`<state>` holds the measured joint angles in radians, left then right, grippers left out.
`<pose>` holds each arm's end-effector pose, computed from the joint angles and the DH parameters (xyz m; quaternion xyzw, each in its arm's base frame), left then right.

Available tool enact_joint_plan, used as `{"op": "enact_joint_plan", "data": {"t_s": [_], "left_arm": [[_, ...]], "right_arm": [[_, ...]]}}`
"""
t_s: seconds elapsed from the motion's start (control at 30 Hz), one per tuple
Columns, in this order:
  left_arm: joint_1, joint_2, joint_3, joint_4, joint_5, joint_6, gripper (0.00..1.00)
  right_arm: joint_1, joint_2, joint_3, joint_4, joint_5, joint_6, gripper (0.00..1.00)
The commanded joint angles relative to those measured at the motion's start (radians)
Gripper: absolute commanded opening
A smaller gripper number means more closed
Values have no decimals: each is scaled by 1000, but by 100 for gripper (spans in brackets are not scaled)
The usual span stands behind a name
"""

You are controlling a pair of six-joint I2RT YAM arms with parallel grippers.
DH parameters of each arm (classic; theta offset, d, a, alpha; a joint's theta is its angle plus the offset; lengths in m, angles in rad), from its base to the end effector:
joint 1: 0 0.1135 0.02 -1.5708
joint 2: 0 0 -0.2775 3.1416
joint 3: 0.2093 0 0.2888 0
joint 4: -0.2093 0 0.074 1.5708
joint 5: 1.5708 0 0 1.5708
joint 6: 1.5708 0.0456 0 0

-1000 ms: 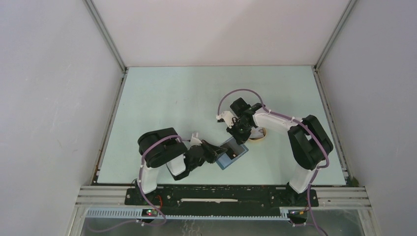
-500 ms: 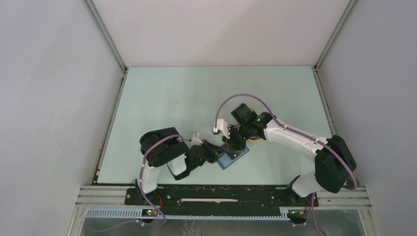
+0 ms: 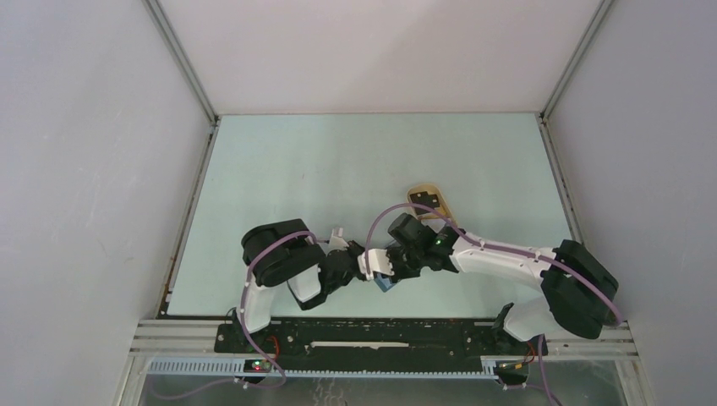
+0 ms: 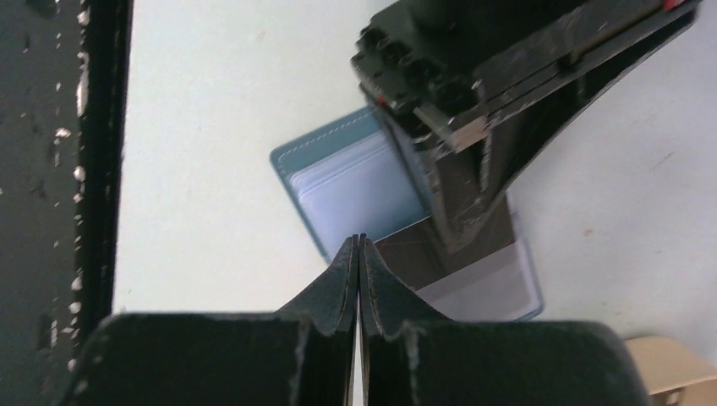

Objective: Put the credit cards into the card holder
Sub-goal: Insert the credit card into the card holder.

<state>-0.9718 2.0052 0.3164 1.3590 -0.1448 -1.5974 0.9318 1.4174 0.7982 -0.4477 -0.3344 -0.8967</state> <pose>0.1609 -0.2241 0.0391 -0.2897 0.7591 -0.5397 0.2202 0.1663 0.2489 0.1701 -0.7817 0.5500 0.1655 0.2430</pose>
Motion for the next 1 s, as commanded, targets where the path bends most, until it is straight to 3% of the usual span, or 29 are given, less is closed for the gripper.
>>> {"op": "enact_joint_plan", "data": {"t_s": [0.0, 0.43, 0.97], "left_arm": [[4, 13, 10, 12, 15, 11, 14], [5, 17, 9, 21, 16, 11, 15], [7, 21, 14, 22, 25, 14, 19]], "right_arm": [[45, 1, -13, 136, 81, -47, 6], [113, 67, -36, 189, 169, -75, 5], [109, 92, -53, 202, 278, -122, 4]]}}
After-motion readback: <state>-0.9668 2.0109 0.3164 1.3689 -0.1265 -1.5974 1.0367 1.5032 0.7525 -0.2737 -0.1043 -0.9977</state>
